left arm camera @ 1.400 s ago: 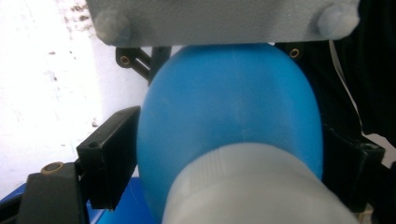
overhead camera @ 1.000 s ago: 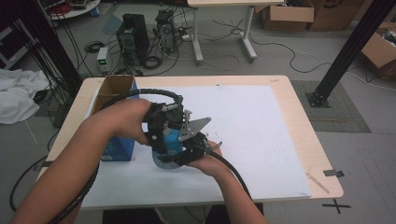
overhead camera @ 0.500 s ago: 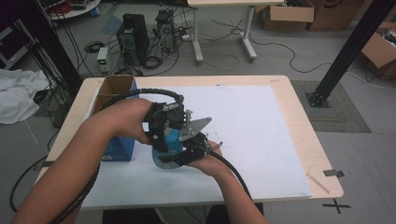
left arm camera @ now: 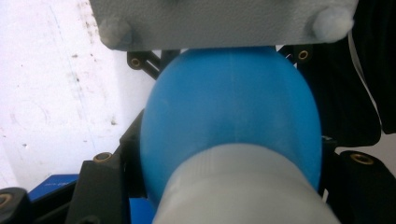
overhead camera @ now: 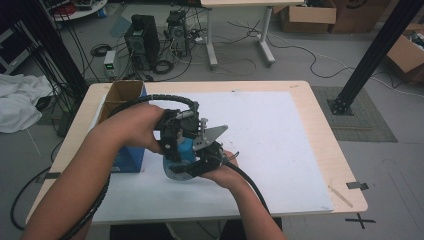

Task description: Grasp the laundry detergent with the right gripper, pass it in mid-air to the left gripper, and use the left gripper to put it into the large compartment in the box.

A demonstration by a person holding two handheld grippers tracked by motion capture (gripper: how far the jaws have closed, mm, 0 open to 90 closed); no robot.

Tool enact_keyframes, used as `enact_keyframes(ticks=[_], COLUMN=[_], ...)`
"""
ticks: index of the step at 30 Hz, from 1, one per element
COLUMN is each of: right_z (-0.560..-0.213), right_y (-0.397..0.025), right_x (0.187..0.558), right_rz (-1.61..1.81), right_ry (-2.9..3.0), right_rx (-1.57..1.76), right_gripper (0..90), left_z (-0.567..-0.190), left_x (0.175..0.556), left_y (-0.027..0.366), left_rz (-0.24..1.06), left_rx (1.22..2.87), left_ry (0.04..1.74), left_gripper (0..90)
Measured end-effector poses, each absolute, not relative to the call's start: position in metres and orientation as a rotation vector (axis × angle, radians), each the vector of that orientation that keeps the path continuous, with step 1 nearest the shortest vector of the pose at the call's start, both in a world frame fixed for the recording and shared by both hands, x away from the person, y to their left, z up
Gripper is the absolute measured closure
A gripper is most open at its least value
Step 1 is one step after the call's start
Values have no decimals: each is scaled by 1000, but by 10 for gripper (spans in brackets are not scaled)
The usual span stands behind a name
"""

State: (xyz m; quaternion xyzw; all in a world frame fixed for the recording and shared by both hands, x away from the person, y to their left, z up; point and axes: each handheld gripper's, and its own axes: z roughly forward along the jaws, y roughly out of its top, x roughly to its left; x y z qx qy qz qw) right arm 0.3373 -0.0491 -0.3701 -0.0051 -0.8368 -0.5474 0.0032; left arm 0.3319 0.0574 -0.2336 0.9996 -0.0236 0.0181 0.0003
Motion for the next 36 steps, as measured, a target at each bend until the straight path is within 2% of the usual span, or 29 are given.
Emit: enact_keyframes(ticks=[11,14,26,32,36], right_z=[-371,-371,-367,-360,-351], right_y=[-50,-53,-66,-79,-92], right_x=[337,338,336,335,335], right_rz=[-1707,-1726,-1752,-1735,-1673], right_ry=[-2643,-2607,-2607,-2617,-2637], right_rx=[-32,-72,-94,-112,-107], right_gripper=[437,382,310,233,212], left_z=[-235,-233,-232,-228,-220], left_x=[330,330,332,337,343], left_y=[57,57,49,51,55], left_rz=[76,95,73,57,54], left_rx=[3122,3120,3140,3138,3137], left_ry=[-100,-102,-114,-80,-15], left_gripper=[391,392,392,392,391])
